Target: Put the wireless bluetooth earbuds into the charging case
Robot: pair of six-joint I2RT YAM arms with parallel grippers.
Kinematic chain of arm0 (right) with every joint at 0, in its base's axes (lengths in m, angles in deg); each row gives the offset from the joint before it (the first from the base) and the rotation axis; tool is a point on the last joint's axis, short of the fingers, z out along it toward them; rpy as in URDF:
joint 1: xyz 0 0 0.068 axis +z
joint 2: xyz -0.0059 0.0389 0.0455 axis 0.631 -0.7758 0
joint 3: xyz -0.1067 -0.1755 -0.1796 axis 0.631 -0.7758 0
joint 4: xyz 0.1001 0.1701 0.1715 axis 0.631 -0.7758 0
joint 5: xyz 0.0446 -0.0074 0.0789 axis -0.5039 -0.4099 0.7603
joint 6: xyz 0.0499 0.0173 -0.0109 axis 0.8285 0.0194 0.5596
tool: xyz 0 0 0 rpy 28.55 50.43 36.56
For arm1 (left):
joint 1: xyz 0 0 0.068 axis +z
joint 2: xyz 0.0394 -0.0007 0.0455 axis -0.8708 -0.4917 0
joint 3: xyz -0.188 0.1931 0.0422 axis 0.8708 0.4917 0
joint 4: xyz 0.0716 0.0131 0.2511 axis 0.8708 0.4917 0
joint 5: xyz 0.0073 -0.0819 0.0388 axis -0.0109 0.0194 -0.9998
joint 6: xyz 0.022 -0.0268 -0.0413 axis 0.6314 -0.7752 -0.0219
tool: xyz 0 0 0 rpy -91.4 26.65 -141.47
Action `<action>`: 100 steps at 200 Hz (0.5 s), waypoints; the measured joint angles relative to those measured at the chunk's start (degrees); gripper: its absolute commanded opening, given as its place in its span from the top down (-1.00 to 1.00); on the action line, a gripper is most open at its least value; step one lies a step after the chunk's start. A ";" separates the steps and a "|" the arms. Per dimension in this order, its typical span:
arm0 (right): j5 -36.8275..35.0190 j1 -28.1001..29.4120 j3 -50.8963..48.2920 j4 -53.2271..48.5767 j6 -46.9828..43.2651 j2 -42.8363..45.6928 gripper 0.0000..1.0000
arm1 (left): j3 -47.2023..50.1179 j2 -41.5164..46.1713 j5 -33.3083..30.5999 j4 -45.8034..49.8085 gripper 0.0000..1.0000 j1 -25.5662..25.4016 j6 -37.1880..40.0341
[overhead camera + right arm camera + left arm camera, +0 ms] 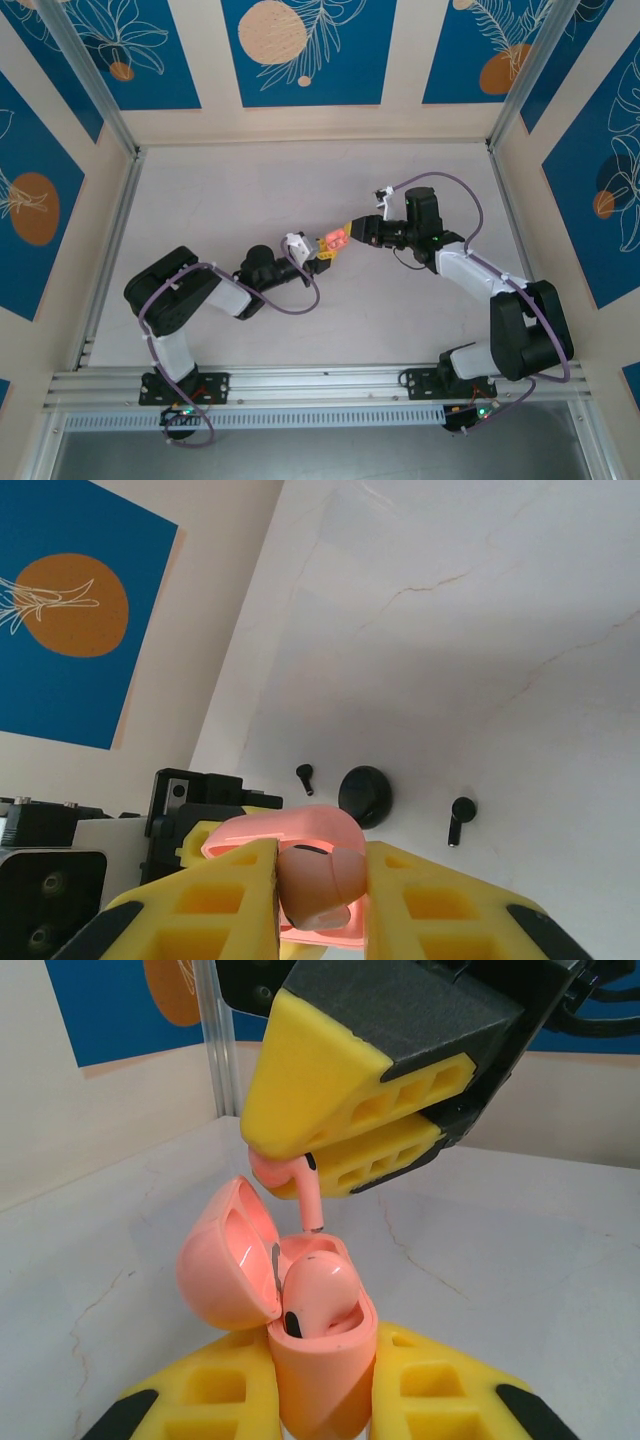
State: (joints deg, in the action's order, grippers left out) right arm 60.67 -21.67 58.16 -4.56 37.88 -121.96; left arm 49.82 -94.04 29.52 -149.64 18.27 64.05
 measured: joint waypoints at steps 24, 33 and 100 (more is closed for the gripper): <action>-0.20 0.24 -0.13 -0.02 -0.13 -0.04 0.51 | 0.00 0.11 0.00 0.00 0.79 0.00 0.00; -0.24 0.39 -0.13 0.02 -0.22 -0.22 0.51 | 0.00 0.17 0.00 0.00 0.79 0.00 -0.02; -0.44 0.50 -0.13 0.22 -0.94 -1.14 0.52 | 0.00 0.48 -0.07 0.28 0.79 0.00 -0.02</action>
State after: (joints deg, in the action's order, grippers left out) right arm 60.23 -21.17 58.03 -4.34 36.94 -123.10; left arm 49.82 -93.56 29.46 -149.36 18.27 64.03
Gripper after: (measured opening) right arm 0.244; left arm 0.179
